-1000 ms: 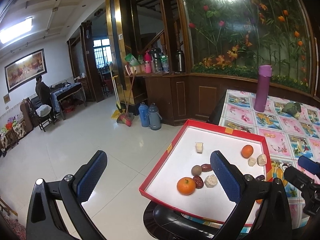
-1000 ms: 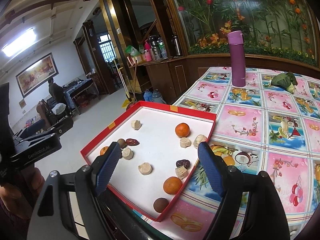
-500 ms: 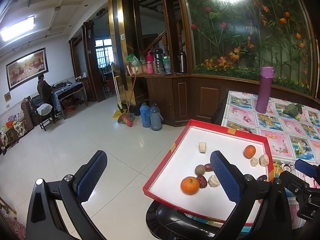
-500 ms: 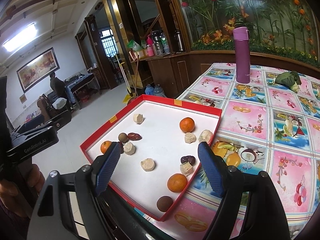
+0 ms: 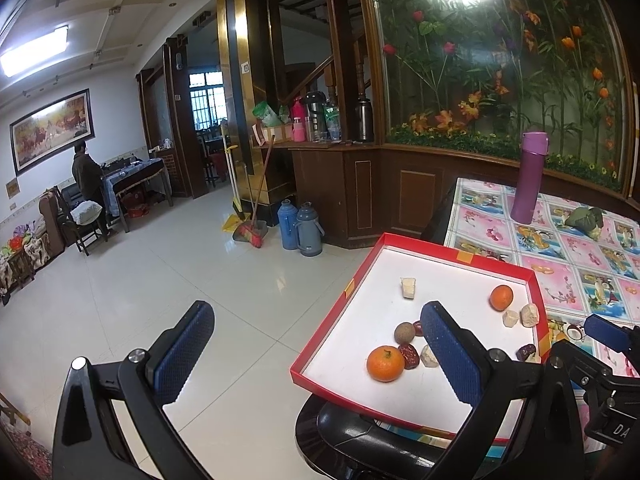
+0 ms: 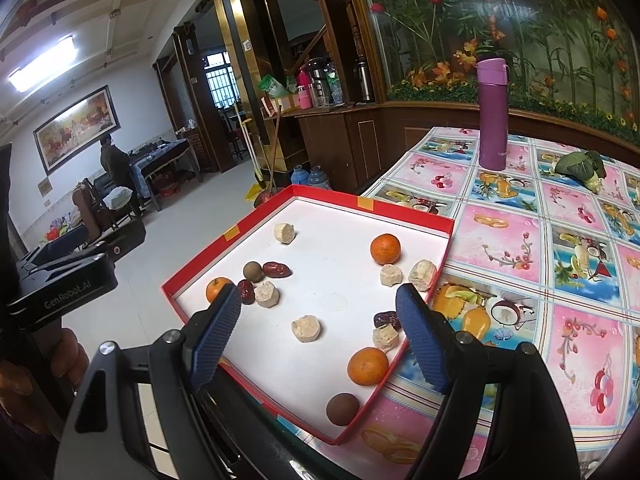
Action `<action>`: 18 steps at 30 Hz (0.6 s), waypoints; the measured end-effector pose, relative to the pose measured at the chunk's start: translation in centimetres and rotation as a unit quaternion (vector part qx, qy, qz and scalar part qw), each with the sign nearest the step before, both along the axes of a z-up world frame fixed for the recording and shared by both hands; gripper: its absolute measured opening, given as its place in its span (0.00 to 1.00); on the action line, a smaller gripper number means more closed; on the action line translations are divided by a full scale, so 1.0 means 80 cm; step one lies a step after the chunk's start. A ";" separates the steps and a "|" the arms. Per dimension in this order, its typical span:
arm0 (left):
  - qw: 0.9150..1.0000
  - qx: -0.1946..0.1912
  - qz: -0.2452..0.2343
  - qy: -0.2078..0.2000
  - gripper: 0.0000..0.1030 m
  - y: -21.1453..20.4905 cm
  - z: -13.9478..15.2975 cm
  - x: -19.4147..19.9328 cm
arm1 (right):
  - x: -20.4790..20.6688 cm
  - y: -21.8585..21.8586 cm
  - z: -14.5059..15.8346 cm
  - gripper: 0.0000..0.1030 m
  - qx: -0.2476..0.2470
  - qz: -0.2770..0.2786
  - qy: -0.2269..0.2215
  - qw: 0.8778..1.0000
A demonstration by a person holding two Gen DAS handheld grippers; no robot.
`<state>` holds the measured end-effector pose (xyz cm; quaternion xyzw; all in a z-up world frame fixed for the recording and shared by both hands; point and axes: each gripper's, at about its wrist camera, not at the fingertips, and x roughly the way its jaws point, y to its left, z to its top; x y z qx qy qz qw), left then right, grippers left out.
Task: Organize fruits
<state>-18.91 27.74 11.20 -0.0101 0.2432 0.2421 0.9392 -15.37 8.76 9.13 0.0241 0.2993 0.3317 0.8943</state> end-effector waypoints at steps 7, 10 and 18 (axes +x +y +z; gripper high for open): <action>1.000 -0.004 -0.002 -0.002 1.00 0.002 -0.001 0.000 | -0.005 0.008 0.001 0.78 -0.005 0.000 -0.003 1.000; 1.000 -0.007 -0.004 -0.002 1.00 0.003 -0.002 -0.001 | -0.007 0.013 0.001 0.78 -0.009 0.001 -0.004 1.000; 1.000 -0.012 -0.012 -0.002 1.00 0.006 -0.004 -0.001 | -0.006 0.019 0.000 0.78 -0.013 0.003 -0.003 1.000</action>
